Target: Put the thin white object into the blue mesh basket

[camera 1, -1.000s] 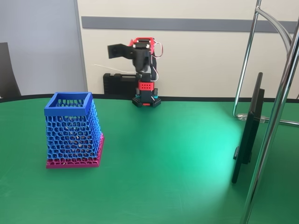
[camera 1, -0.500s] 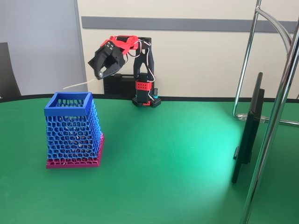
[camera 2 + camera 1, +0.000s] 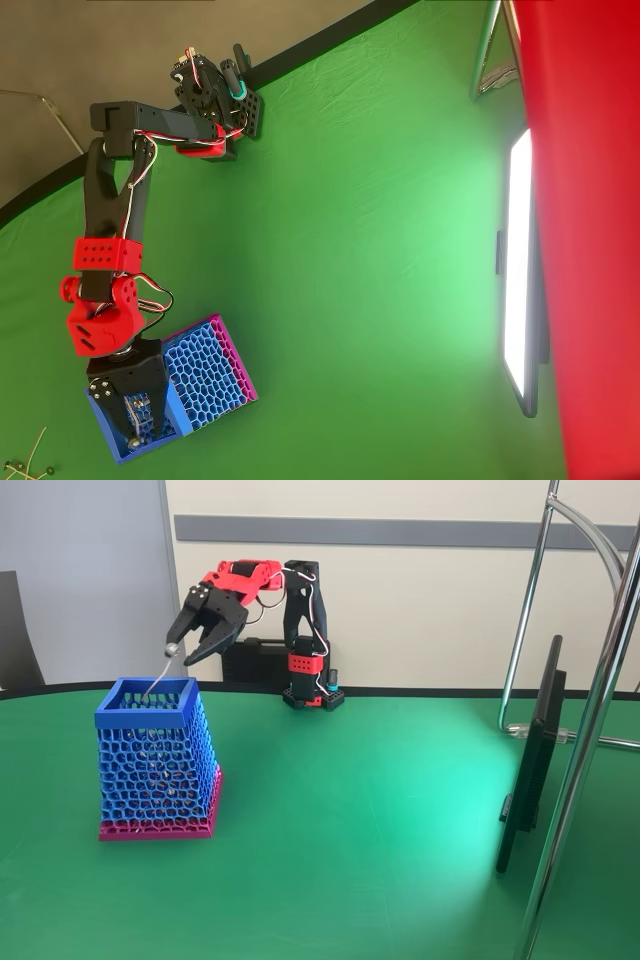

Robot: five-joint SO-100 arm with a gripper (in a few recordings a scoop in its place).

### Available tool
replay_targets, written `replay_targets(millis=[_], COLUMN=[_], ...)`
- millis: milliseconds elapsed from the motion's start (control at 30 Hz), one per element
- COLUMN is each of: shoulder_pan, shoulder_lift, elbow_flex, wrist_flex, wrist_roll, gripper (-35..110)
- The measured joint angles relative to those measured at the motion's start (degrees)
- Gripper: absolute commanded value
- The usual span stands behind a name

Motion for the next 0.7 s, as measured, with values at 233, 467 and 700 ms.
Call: replay_targets(millis=[233,467,700], shoulder_pan=[3.6,6.9,8.2], shoulder_lift=[6.4,10.8,15.2], elbow_flex=[13.5,20.2,23.2], wrist_flex=[-12.7,-18.5,-19.6], wrist_roll=[2.0,0.9,-3.3], gripper=[22,22,22])
